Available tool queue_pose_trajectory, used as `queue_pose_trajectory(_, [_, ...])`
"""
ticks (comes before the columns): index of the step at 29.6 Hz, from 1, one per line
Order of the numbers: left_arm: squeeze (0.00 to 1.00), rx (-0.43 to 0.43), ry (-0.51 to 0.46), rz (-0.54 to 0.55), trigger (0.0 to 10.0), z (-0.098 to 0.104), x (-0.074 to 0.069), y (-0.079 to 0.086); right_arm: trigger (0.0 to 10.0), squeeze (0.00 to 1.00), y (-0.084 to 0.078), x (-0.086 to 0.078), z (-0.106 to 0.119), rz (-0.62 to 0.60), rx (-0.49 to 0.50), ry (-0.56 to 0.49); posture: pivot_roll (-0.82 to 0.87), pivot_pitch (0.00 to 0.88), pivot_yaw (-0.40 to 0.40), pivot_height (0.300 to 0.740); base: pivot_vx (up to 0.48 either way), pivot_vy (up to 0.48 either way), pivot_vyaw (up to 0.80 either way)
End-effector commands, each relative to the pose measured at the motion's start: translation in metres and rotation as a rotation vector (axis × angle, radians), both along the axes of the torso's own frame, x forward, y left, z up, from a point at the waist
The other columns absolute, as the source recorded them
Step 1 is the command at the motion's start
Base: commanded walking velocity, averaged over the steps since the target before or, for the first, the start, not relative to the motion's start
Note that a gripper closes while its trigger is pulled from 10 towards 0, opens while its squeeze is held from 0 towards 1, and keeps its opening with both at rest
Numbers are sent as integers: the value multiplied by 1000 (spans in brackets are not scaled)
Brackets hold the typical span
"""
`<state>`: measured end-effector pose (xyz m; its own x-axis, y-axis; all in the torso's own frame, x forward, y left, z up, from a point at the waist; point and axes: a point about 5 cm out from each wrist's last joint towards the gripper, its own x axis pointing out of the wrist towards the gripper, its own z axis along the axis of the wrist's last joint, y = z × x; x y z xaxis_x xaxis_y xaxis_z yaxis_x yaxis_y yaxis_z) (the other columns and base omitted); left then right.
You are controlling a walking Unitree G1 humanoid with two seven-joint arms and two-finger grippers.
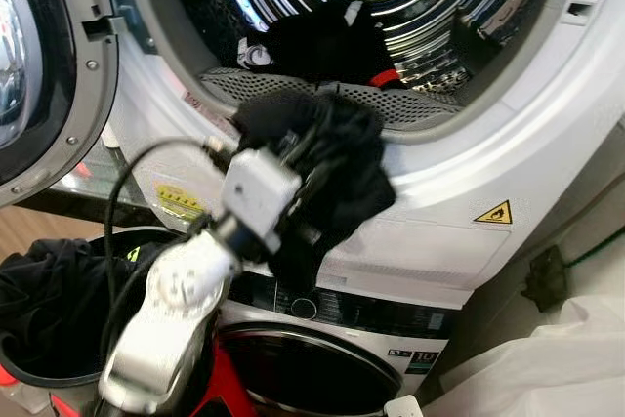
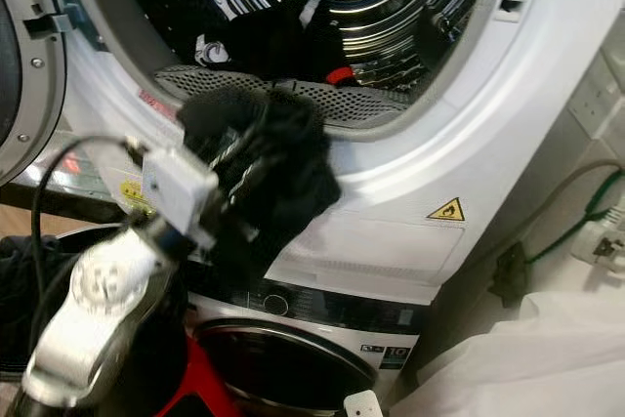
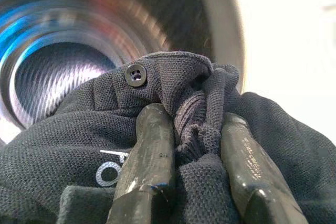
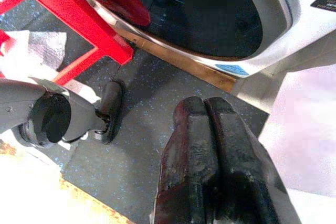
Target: Clothes washing
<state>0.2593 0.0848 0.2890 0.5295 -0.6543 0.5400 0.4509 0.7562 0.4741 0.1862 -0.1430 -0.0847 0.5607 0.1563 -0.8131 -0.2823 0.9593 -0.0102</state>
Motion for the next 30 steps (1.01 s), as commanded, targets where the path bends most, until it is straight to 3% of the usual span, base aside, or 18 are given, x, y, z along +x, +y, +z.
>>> queue_pose_trajectory(1, [0, -12, -17, -27, 0, 7, 1, 0, 10000, 0, 1, -3, -2, -18, 4, 15, 159, 0, 35, 740, 0, 0, 0])
queue_pose_trajectory(7, [0, -39, -100, -43, 0, 25, 5, -5, 10000, 0, 0, -3, -2, -48, 9, 11, 142, 0, 42, 740, 0, 0, 0])
queue_pose_trajectory(8, [0, -61, -174, -54, 0, 41, 5, -11, 10000, 0, 0, -4, -2, -49, 9, 14, 144, 0, 40, 740, 0, 0, 0])
queue_pose_trajectory(10, [0, -62, -186, -54, 0, 43, 5, -12, 10000, 0, 0, -4, -2, -49, 9, 14, 147, 0, 39, 740, 0, 0, 0])
queue_pose_trajectory(12, [0, -70, -247, 8, 0, 56, 14, -9, 10000, 0, 0, -5, -3, -48, 9, 18, 144, 0, 41, 740, 0, 0, 0])
queue_pose_trajectory(14, [0, -66, -220, 56, 0, 50, 22, -2, 10000, 0, 1, -5, -3, -59, 13, 14, 122, 0, 55, 740, 0, 0, 0])
queue_pose_trajectory(18, [0, -13, -235, 85, 0, 44, 25, 3, 10000, 0, 1, -5, -3, -69, 15, 12, 122, 0, 56, 740, 0, 0, 0])
queue_pose_trajectory(21, [0, 21, -330, 92, 0, 55, 23, 1, 10000, 0, 2, -7, -4, -66, 15, 16, 126, 0, 54, 740, 0, 0, 0])
queue_pose_trajectory(25, [0, -8, -333, 133, 78, 62, 29, 2, 10000, 0, 2, -8, -4, -73, 16, 18, 115, 0, 60, 740, 0, 0, 0])
queue_pose_trajectory(26, [0, -20, -323, 149, 10000, 62, 30, 3, 10000, 0, 2, -8, -4, -77, 17, 17, 111, 0, 62, 740, 0, 0, 0])
queue_pose_trajectory(30, [0, -18, -330, 159, 10000, 63, 31, 5, 10000, 0, 3, -8, -4, -80, 19, 17, 109, 0, 63, 740, 0, 0, 0])
